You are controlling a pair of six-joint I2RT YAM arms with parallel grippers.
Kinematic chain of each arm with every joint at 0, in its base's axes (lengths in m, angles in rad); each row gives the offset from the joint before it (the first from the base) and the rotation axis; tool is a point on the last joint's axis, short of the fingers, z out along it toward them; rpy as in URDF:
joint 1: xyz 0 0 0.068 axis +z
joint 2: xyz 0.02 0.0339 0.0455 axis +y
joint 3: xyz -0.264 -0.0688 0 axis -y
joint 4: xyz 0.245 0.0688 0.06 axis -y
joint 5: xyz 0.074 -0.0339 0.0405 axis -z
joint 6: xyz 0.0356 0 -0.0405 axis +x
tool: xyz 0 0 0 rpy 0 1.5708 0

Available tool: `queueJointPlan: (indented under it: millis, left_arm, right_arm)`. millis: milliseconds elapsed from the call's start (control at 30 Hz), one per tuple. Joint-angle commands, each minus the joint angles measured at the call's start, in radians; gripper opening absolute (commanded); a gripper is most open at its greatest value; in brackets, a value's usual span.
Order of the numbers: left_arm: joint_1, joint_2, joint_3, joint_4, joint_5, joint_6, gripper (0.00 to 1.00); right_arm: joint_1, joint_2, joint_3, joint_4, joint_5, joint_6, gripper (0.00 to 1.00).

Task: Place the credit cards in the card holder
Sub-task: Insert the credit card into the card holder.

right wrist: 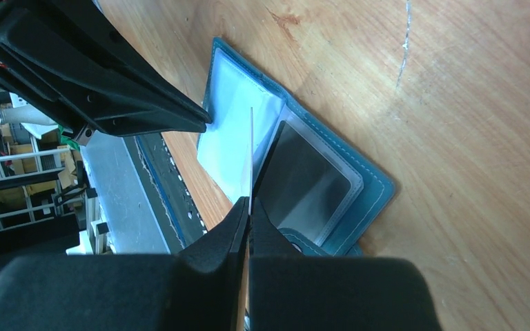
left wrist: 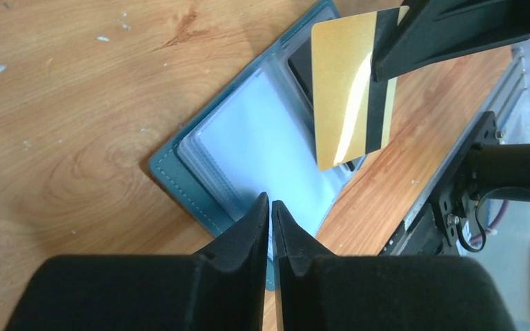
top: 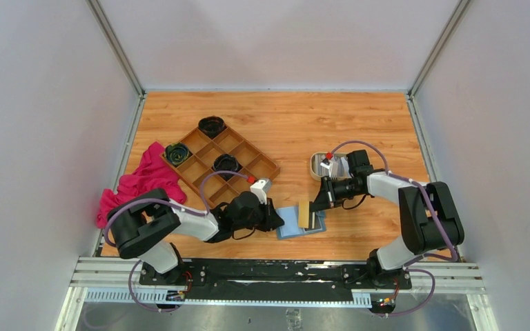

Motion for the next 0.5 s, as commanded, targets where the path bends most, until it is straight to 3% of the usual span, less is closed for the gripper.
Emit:
queueJointPlan:
  millis: [0,467]
  left_arm:
    - [-0.019,-0.013,0.021,-0.096,-0.093,-0.033,0.10]
    - [-0.021,0.016,0.038,-0.139,-0.109,-0.043,0.07]
  right_arm:
    - [-0.009,0.025,-0.020,0.002,0.037,0.011,0.00]
    - [0.045,0.047,-0.011,-0.024,0.105,0.020,0.00]
